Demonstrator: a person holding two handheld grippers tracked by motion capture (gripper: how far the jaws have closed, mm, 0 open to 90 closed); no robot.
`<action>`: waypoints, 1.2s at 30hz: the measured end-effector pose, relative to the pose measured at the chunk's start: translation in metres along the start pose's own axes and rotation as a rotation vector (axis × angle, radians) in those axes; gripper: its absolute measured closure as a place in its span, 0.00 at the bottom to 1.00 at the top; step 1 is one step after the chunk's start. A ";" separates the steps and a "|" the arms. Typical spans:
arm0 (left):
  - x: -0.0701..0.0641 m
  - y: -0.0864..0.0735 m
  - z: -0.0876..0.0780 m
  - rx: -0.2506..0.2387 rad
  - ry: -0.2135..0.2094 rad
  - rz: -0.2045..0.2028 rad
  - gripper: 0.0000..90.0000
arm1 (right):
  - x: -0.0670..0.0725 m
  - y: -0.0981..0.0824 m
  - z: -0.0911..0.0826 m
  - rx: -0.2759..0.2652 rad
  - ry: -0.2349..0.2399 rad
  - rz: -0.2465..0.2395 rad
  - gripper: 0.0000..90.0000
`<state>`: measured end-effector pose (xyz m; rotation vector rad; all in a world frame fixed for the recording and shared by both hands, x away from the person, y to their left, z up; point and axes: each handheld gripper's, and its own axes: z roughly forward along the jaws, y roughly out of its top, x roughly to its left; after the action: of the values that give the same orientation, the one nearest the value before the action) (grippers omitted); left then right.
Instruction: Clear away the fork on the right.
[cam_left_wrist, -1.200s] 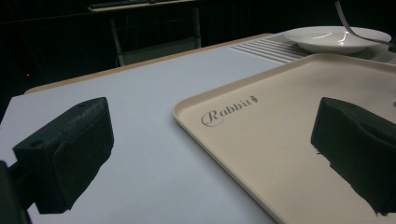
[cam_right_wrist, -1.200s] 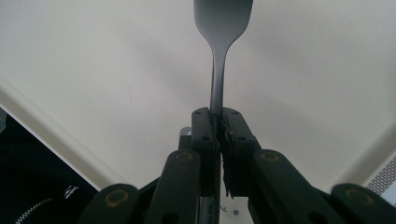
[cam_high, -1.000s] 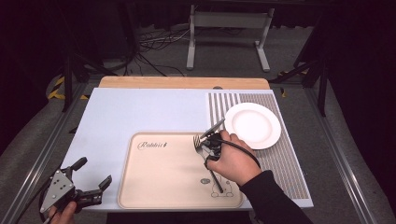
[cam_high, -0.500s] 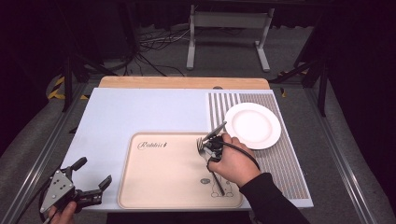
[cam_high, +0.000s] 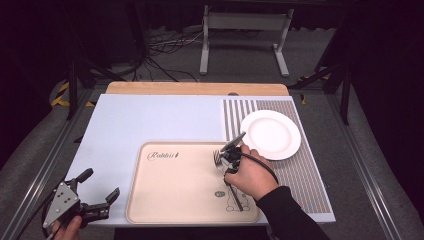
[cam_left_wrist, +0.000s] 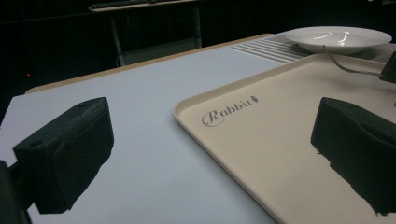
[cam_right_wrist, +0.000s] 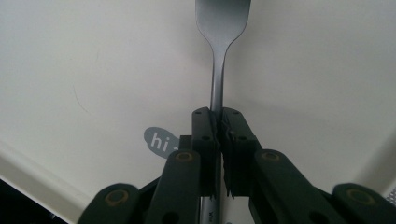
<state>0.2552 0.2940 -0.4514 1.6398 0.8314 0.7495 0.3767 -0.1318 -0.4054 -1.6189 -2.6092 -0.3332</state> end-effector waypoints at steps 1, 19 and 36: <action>0.000 0.000 0.000 0.000 0.000 0.000 0.00 | 0.000 0.000 0.000 0.000 0.000 0.000 0.94; 0.000 0.000 0.000 0.000 -0.001 0.000 0.00 | -0.004 -0.002 0.006 0.032 -0.011 0.047 0.94; -0.001 0.000 0.001 -0.002 0.000 0.000 0.00 | -0.004 -0.002 -0.004 -0.035 0.006 0.015 0.80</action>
<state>0.2552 0.2933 -0.4515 1.6378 0.8303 0.7503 0.3759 -0.1369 -0.4024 -1.6438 -2.5998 -0.3842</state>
